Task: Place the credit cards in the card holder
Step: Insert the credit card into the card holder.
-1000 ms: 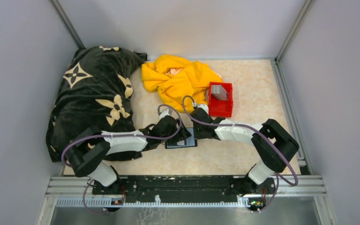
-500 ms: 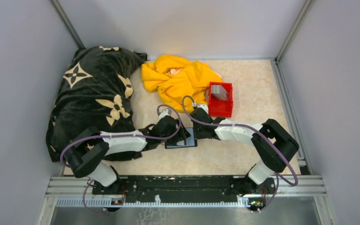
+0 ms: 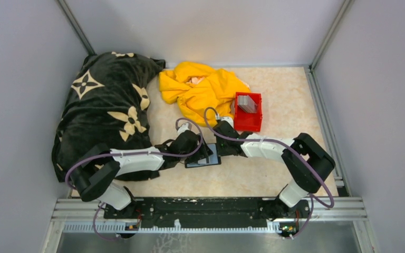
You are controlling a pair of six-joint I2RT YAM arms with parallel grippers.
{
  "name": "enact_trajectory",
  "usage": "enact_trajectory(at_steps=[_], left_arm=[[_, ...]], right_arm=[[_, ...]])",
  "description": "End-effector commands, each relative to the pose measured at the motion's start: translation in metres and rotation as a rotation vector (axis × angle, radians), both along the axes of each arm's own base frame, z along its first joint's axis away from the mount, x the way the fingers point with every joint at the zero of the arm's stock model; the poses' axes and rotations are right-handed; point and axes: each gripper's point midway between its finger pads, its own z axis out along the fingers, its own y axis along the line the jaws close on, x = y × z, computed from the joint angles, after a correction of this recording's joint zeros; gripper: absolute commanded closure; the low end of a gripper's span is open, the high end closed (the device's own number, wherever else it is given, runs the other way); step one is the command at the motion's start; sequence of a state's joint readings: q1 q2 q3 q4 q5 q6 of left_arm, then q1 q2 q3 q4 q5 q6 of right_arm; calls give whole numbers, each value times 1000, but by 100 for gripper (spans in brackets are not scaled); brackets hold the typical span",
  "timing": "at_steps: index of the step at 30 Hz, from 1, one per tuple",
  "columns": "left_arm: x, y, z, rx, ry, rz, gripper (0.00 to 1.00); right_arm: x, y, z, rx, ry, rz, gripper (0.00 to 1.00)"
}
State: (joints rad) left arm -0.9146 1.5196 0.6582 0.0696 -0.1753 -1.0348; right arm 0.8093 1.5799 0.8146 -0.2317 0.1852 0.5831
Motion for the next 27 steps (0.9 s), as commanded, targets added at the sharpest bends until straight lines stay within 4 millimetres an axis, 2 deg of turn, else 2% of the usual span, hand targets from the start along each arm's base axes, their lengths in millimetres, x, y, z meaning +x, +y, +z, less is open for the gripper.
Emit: enact_trajectory(at_steps=[1, 12, 17, 27], left_arm=[[-43, 85, -61, 366, 162, 12, 21], [-38, 84, -50, 319, 113, 28, 22], [-41, 75, -55, 289, 126, 3, 22], [-35, 57, -46, 202, 78, -32, 23]], right_arm=[[0, -1, -6, -38, 7, 13, 100], [0, -1, -7, -35, 8, 13, 100], [-1, -1, -7, -34, 8, 13, 100], [-1, -1, -6, -30, 4, 10, 100]])
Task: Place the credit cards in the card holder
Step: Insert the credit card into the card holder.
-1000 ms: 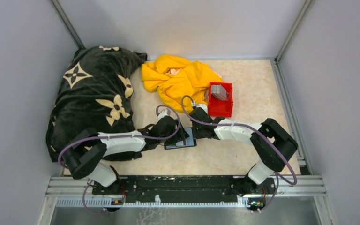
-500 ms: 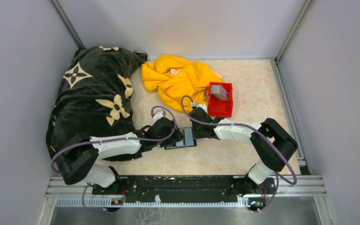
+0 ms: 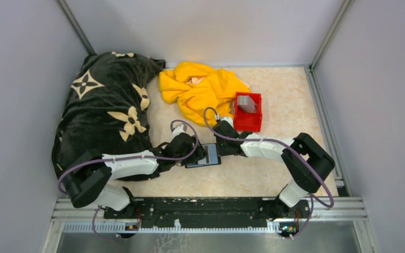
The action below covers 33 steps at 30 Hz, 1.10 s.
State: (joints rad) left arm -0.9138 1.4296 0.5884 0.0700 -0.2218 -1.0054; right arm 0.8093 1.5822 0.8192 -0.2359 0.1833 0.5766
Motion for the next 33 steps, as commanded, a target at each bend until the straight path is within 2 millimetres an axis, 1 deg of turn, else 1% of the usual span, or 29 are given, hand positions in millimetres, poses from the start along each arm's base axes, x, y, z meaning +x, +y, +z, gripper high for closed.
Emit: enact_trajectory(at_steps=[1, 8, 21, 25, 28, 33], left_arm=[[-31, 37, -52, 181, 134, -40, 23], [-31, 23, -50, 136, 127, -68, 24], [-30, 10, -50, 116, 120, -97, 26], [-27, 10, -49, 126, 109, -91, 26], [-24, 15, -46, 146, 94, -75, 26], [-18, 20, -37, 141, 48, -48, 27]], right_arm=[[-1, -2, -6, -26, 2, 3, 100], [0, 0, -5, -20, 1, 2, 100], [0, 1, -5, -17, 3, 6, 100], [-1, 0, -6, -18, 4, 4, 100], [-2, -2, -8, -23, 7, 2, 100], [-2, -2, -9, -22, 8, 3, 100]])
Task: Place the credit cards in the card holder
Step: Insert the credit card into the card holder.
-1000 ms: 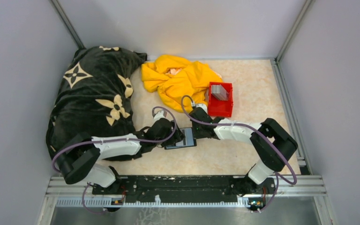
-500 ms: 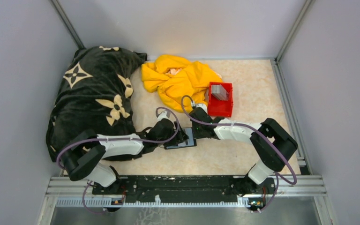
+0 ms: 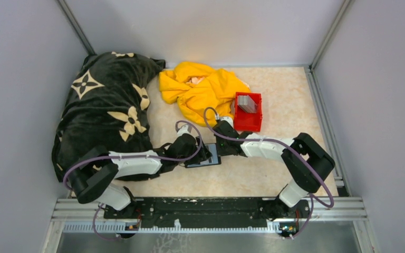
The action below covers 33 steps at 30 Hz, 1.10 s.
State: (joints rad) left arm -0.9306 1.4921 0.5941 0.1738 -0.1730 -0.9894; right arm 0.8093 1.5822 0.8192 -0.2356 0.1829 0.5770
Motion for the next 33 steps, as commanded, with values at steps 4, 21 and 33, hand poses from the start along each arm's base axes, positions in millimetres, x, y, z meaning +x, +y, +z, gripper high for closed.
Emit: enact_trajectory(at_steps=[4, 21, 33], left_arm=[[-10, 39, -27, 179, 12, 13, 27], [6, 20, -11, 135, -71, -18, 28], [13, 3, -12, 120, -85, -54, 29]], right_arm=[[-2, -2, -9, -24, 8, 3, 100], [-3, -2, -9, -22, 8, 3, 100], [-2, -1, -9, -19, 7, 6, 100]])
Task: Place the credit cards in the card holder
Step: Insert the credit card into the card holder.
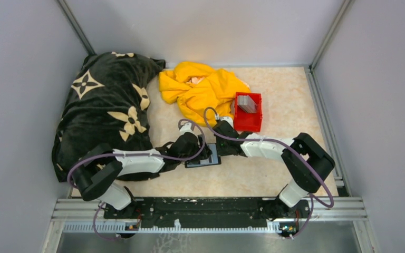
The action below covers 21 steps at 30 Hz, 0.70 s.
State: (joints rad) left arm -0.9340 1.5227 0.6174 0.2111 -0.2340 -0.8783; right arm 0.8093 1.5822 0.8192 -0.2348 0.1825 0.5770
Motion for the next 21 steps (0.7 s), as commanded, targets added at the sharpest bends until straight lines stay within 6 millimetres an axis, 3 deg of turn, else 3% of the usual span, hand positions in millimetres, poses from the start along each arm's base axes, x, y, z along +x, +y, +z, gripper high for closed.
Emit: enact_trajectory(at_steps=[1, 13, 21], left_arm=[[-2, 2, -14, 54, 18, -27, 30], [-5, -12, -15, 17, 42, -67, 31], [-23, -20, -18, -5, 79, -99, 32]], right_arm=[[-2, -1, -10, -21, 8, 6, 100], [-2, 1, -10, -15, 11, 9, 100], [-1, 2, -9, -14, 10, 10, 100]])
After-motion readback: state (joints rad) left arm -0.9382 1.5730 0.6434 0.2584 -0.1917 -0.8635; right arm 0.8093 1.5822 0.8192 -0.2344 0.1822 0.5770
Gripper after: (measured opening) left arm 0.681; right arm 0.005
